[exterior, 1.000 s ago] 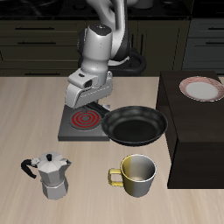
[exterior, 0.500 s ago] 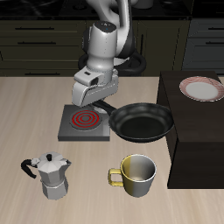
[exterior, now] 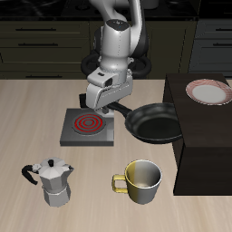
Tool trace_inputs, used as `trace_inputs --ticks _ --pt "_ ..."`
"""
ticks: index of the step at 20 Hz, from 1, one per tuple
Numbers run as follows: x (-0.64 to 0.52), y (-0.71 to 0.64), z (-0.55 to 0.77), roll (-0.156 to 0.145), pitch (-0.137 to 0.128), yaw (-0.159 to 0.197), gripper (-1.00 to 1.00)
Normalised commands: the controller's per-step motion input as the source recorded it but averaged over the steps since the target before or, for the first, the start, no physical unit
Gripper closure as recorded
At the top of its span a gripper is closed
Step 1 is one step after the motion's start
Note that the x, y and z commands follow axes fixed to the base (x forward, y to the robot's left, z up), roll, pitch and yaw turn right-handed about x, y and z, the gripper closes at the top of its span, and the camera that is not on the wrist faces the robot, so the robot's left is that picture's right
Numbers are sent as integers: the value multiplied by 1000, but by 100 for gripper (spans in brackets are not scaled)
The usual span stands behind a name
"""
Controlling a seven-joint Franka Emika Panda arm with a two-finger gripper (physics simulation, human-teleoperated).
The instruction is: Place the frying pan on the top layer of the shelf
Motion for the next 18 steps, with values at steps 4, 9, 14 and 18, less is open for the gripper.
trace_inputs --ticks 4,9,14,18 --pt "30 117 41 8 -11 0 100" --pt "-8 346 71 47 -9 -29 100" --pt "-2 438 64 52 -15 -7 100" --pt "-58 462 155 54 -42 -11 100"
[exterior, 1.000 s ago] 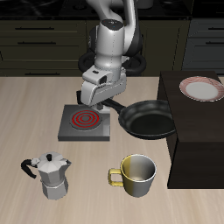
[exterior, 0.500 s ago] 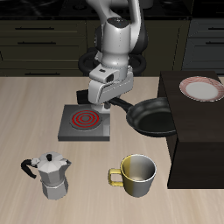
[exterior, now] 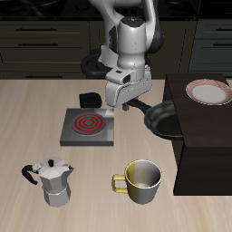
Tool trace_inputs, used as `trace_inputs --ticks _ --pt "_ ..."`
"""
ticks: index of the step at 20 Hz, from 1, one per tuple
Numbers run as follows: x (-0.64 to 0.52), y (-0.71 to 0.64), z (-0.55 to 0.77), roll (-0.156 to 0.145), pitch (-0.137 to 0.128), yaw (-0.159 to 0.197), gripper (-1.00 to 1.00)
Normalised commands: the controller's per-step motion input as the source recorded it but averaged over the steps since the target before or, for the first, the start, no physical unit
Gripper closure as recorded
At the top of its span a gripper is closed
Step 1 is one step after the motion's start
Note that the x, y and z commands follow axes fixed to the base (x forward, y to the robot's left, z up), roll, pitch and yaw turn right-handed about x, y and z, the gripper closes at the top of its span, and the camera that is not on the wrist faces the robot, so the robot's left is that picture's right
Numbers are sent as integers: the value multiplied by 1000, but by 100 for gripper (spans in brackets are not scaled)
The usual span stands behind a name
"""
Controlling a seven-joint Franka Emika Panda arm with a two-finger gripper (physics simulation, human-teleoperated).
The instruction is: Place the frying pan on the top layer of the shelf
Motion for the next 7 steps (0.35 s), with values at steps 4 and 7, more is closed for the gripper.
trace_inputs --ticks 4,7 --pt "-57 402 162 32 -64 4 100" --pt "-76 302 229 26 -74 -12 100"
